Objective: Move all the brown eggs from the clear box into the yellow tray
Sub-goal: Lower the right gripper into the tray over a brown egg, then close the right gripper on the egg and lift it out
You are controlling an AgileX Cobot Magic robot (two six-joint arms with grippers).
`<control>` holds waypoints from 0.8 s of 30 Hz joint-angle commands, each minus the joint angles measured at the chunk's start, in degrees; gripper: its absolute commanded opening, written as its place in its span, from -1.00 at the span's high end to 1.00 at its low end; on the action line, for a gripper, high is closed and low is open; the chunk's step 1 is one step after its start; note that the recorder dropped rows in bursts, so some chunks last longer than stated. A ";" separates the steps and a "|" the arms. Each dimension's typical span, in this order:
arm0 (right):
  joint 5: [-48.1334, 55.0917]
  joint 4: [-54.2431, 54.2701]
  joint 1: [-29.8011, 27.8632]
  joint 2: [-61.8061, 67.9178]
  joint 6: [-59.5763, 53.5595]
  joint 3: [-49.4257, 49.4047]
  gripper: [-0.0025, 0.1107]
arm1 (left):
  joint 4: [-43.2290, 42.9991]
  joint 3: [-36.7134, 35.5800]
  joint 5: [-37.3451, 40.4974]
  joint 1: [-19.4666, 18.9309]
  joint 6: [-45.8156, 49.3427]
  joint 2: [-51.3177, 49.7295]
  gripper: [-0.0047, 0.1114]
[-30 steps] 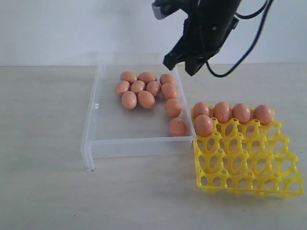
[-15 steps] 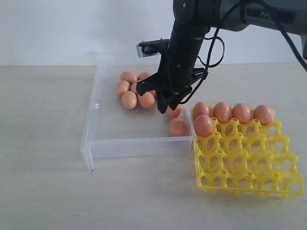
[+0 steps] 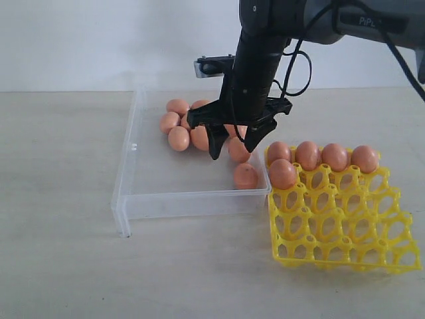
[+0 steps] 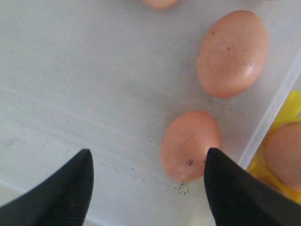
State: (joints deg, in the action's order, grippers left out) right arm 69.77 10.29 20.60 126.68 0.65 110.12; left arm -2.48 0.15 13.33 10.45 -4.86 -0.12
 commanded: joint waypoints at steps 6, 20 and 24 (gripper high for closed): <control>0.19 -0.56 -0.03 2.84 3.53 -0.91 -0.09 | 0.14 -0.15 -0.07 -0.20 0.13 0.12 0.85; 0.19 -1.87 -0.03 7.70 5.50 -0.88 -0.08 | 0.14 -0.15 -0.07 -0.20 0.13 0.12 0.85; 0.19 -0.73 -0.03 8.88 5.50 -0.88 -0.01 | 0.14 -0.15 -0.07 -0.20 0.13 0.12 0.85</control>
State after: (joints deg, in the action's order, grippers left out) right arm 69.68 9.62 20.60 134.88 6.21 109.52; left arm -2.48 0.15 13.33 10.45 -4.86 -0.12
